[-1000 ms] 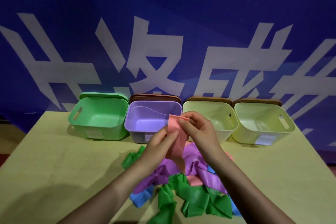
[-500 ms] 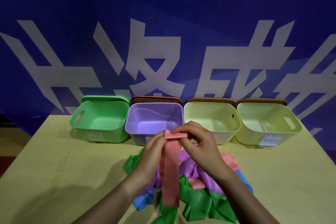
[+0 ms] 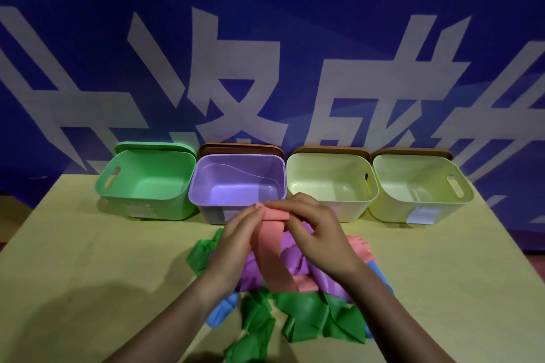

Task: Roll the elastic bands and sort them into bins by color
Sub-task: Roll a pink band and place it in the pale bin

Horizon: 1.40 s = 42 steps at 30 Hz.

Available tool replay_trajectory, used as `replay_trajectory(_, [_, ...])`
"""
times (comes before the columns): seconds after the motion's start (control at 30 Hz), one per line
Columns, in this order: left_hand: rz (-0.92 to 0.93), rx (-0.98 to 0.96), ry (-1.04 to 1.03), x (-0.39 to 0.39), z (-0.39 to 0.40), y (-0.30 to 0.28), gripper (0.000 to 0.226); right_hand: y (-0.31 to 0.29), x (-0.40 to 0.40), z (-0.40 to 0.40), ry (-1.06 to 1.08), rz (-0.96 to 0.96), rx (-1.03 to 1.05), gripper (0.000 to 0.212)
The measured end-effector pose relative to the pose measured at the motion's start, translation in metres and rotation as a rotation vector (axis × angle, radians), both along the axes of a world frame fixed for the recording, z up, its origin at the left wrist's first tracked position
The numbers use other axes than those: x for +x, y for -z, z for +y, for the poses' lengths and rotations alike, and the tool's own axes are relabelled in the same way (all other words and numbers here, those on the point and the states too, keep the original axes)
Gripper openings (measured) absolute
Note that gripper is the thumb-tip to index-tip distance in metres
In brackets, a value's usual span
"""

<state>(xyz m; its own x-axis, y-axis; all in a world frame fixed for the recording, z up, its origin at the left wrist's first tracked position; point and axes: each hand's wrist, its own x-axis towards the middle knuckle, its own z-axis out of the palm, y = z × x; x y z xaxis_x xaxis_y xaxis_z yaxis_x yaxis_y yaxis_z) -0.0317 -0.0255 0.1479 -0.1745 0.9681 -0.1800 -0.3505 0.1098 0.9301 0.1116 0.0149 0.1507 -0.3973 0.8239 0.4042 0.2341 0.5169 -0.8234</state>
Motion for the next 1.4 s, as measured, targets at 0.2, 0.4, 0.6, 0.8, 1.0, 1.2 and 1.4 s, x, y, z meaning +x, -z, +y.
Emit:
replay_trajectory(0.2, [0.045, -0.054, -0.038, -0.006, -0.005, 0.002, 0.028, -0.012, -0.005, -0.013, -0.068, 0.061, -0.252, 0.032])
replay_trajectory(0.4, [0.196, 0.010, -0.083, -0.023, -0.024, -0.002, 0.026, -0.023, -0.031, -0.029, -0.058, 0.174, -0.402, 0.018])
replay_trajectory(0.6, [0.267, 0.083, -0.090, -0.059, -0.048, -0.010, 0.030, -0.028, -0.072, -0.048, -0.092, 0.218, -0.458, 0.028])
replay_trajectory(0.8, [0.291, 0.102, -0.096, -0.093, -0.063, -0.011, 0.033, -0.024, -0.106, -0.060, -0.112, 0.239, -0.509, 0.015])
replay_trajectory(1.0, [0.280, 0.141, -0.006, -0.106, -0.070, -0.011, 0.028, -0.023, -0.120, -0.066, -0.043, 0.247, -0.481, 0.016])
replay_trajectory(1.2, [0.298, 0.109, 0.031, -0.107, -0.058, -0.003, 0.028, -0.022, -0.119, -0.064, -0.003, 0.223, -0.466, 0.015])
replay_trajectory(1.4, [0.261, 0.089, 0.101, -0.104, -0.040, 0.008, 0.023, -0.016, -0.110, -0.055, 0.051, 0.251, -0.526, 0.008])
